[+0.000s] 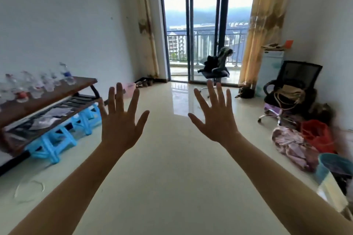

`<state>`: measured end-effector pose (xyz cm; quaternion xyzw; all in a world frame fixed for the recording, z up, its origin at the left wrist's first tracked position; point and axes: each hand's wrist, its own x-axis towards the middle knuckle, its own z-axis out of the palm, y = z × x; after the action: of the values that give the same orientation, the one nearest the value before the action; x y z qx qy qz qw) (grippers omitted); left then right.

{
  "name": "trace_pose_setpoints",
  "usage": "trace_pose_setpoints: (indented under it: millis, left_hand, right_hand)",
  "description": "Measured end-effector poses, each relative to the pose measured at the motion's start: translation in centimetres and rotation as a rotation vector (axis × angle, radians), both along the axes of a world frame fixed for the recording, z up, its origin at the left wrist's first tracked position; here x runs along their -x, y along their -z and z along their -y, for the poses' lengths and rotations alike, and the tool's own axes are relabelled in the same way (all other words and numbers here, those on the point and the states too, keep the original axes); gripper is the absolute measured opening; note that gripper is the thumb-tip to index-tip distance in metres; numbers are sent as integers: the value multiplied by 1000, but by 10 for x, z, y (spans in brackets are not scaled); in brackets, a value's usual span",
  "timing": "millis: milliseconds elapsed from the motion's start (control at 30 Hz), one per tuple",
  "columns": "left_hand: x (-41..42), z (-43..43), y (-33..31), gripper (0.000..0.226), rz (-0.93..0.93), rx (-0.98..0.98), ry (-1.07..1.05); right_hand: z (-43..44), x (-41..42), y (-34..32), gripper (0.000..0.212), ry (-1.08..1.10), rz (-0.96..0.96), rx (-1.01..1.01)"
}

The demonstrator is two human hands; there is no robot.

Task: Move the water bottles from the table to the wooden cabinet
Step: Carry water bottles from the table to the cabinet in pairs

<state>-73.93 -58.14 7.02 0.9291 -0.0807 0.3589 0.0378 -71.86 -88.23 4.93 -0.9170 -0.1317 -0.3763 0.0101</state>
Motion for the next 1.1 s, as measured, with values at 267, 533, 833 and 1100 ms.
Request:
trace_pose_setpoints:
  millis: [267, 533, 833, 1100]
  left_hand:
    - [-103, -118, 39, 75, -95, 29, -220]
    - [-276, -205, 35, 72, -98, 59, -468]
    - [-420, -331, 22, 72, -96, 19, -660]
    - [-539, -506, 46, 72, -135, 31, -821]
  right_hand:
    - [-127, -173, 30, 80, -196, -64, 30]
    - [-239, -396, 30, 82, -417, -101, 23]
    - [-421, -602, 16, 85, -659, -167, 36]
    - [-616, -739, 34, 86, -769, -191, 100]
